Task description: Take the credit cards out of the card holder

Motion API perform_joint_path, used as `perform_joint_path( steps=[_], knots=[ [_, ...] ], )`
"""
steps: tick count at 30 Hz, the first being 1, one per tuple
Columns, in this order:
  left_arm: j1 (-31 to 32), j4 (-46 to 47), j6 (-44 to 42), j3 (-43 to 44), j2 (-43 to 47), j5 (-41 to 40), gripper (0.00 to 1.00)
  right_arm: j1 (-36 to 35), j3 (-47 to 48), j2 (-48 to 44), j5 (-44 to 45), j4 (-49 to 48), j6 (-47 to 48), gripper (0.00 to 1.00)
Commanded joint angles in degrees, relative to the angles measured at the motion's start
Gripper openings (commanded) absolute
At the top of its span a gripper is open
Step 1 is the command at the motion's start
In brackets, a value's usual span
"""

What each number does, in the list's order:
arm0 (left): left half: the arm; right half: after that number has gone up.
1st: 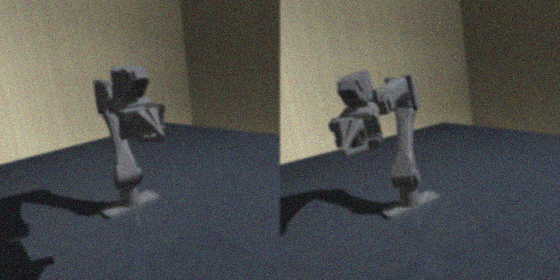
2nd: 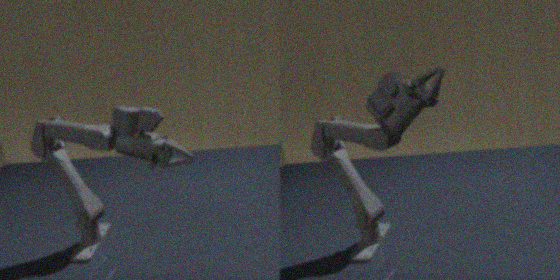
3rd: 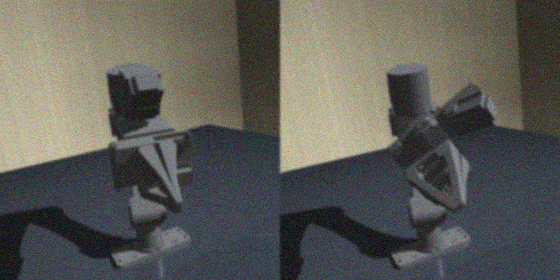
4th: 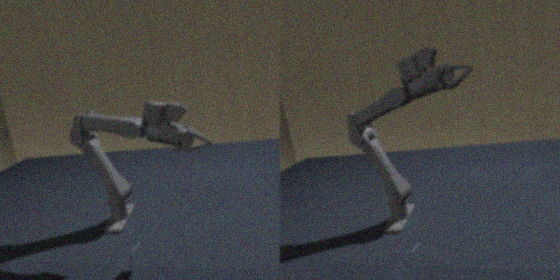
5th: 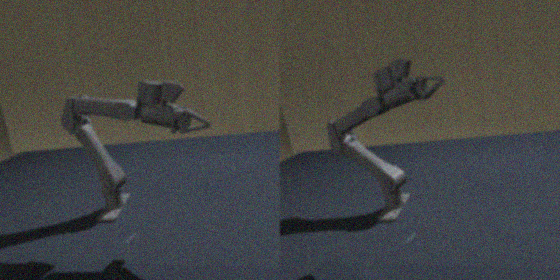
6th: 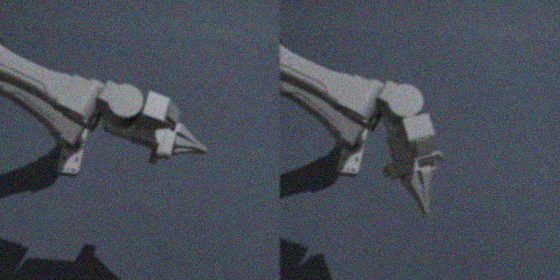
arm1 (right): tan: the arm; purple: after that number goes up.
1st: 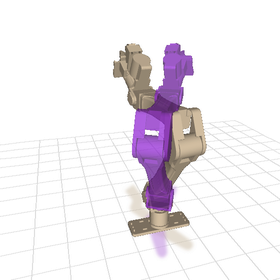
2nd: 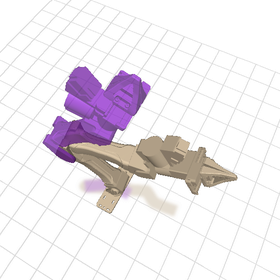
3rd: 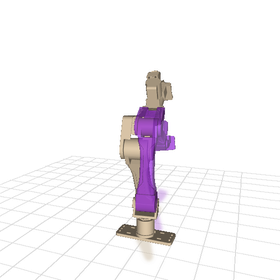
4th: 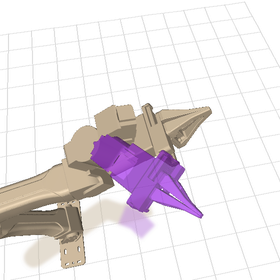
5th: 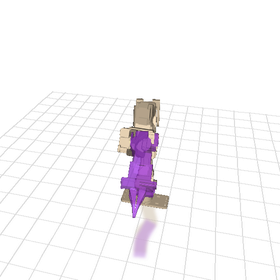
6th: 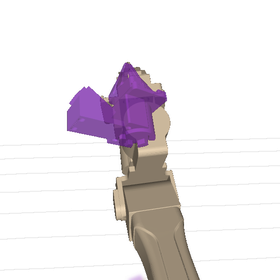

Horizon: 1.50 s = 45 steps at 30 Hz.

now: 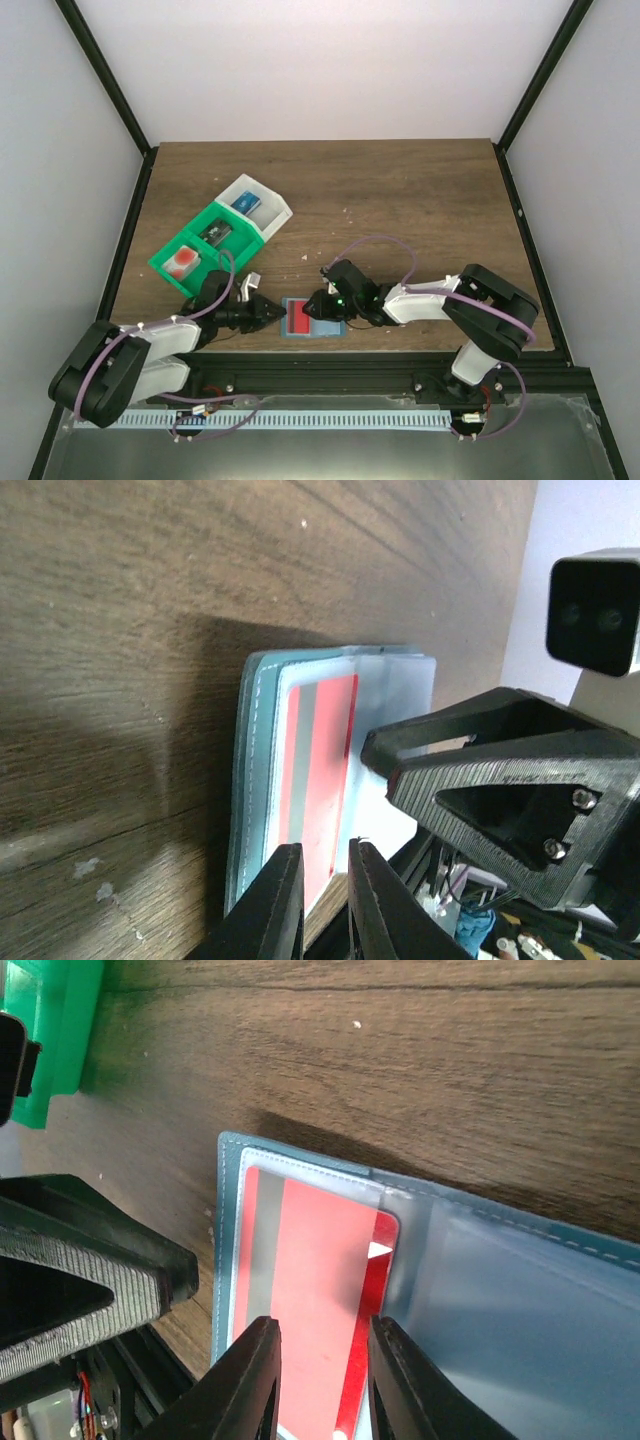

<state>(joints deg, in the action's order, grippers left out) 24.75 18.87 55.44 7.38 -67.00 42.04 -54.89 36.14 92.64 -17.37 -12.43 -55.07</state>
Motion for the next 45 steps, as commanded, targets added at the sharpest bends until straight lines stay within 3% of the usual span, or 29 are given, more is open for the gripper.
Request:
perform_joint_path(
  steps=[1, 21, 45],
  knots=[
    [0.3, 4.1, 0.3, -0.5, -2.2, 2.9, 0.16, -0.4, 0.9, -0.5, 2.8, 1.1, 1.0, 0.26],
    [0.3, 2.4, -3.3, -0.7, -6.7, -2.3, 0.07, -0.4, -0.9, 1.3, 2.9, -1.6, 0.1, 0.23],
    [0.5, 1.6, -4.5, -2.2, -7.7, -3.8, 0.02, -0.3, -2.9, 1.9, 1.1, -6.9, -2.6, 0.20]
  ],
)
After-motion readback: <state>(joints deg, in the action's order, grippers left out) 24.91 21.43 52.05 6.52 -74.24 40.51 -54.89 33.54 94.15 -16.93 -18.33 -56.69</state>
